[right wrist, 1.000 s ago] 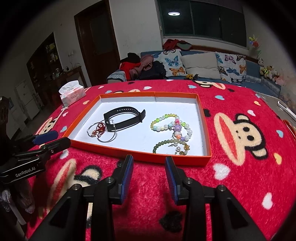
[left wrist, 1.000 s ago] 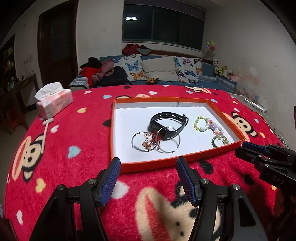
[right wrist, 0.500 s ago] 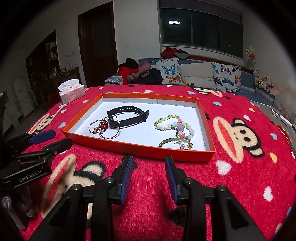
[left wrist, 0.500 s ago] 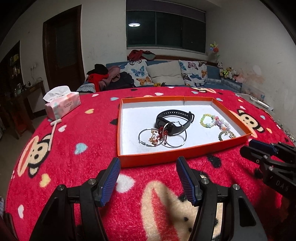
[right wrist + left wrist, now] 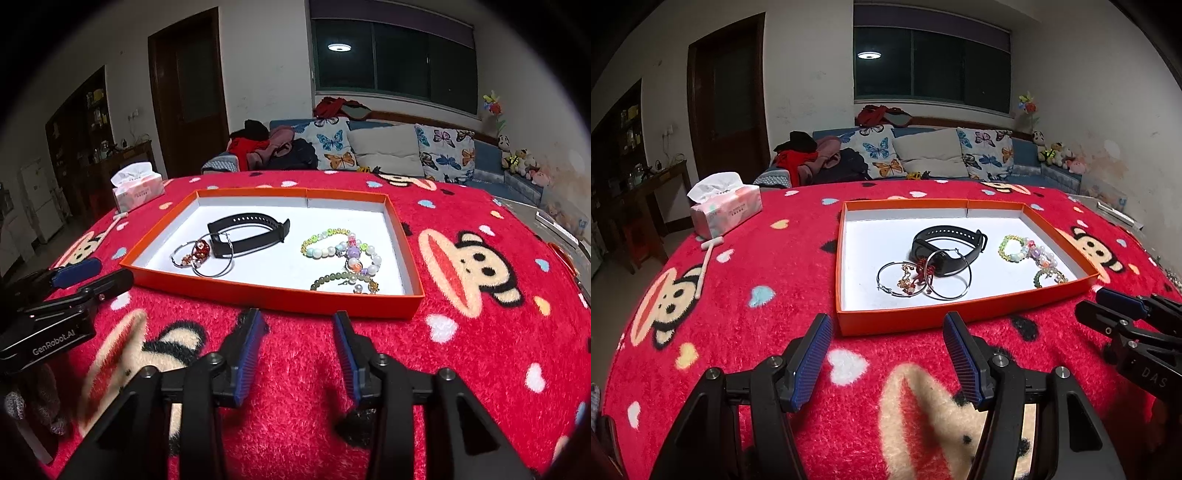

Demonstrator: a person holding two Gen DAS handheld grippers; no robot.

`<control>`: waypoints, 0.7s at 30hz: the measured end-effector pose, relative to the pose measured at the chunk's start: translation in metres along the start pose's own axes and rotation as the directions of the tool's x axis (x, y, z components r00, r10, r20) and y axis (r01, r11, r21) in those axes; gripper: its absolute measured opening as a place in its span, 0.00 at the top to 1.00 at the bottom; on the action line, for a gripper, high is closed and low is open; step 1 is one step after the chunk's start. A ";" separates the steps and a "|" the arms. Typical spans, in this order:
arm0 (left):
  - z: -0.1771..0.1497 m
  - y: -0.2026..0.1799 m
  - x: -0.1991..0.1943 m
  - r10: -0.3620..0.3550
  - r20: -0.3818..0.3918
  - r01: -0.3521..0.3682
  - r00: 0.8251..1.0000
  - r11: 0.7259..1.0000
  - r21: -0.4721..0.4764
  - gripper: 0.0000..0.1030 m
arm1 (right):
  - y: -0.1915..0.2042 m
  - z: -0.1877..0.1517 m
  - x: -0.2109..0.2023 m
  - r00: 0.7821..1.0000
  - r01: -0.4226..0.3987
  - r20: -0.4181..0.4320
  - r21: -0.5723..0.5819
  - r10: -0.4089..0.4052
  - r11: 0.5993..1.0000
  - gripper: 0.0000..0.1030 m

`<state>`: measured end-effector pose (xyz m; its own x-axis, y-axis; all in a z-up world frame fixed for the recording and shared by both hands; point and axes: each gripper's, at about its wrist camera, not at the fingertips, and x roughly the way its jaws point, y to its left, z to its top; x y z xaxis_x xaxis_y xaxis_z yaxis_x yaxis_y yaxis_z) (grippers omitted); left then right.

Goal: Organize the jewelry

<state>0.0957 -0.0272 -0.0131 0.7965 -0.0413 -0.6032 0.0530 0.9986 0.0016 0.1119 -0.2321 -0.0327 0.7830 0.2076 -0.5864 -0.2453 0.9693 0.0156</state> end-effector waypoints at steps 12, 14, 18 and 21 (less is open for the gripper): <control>-0.002 -0.009 -0.003 0.021 0.003 -0.021 1.000 1.000 0.022 0.35 | 0.002 -0.001 -0.001 1.000 0.026 -0.001 -0.008 -0.026 1.000 0.55; -0.003 -0.007 -0.002 0.022 0.000 -0.022 1.000 1.000 0.008 0.35 | 0.004 -0.001 -0.003 1.000 0.028 0.008 -0.019 -0.028 0.999 0.55; -0.003 -0.005 -0.006 0.031 0.019 -0.032 0.999 0.999 0.003 0.35 | 0.004 0.000 -0.003 0.999 0.031 0.012 -0.028 -0.030 0.999 0.55; -0.004 -0.011 -0.010 0.044 0.035 -0.045 0.998 0.998 0.033 0.35 | 0.004 0.000 -0.003 0.999 0.030 0.012 -0.020 -0.030 0.999 0.55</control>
<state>0.0850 -0.0379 -0.0108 0.8190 0.0016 -0.5738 0.0366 0.9978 0.0550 0.1088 -0.2287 -0.0313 0.7966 0.1800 -0.5771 -0.2331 0.9723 -0.0184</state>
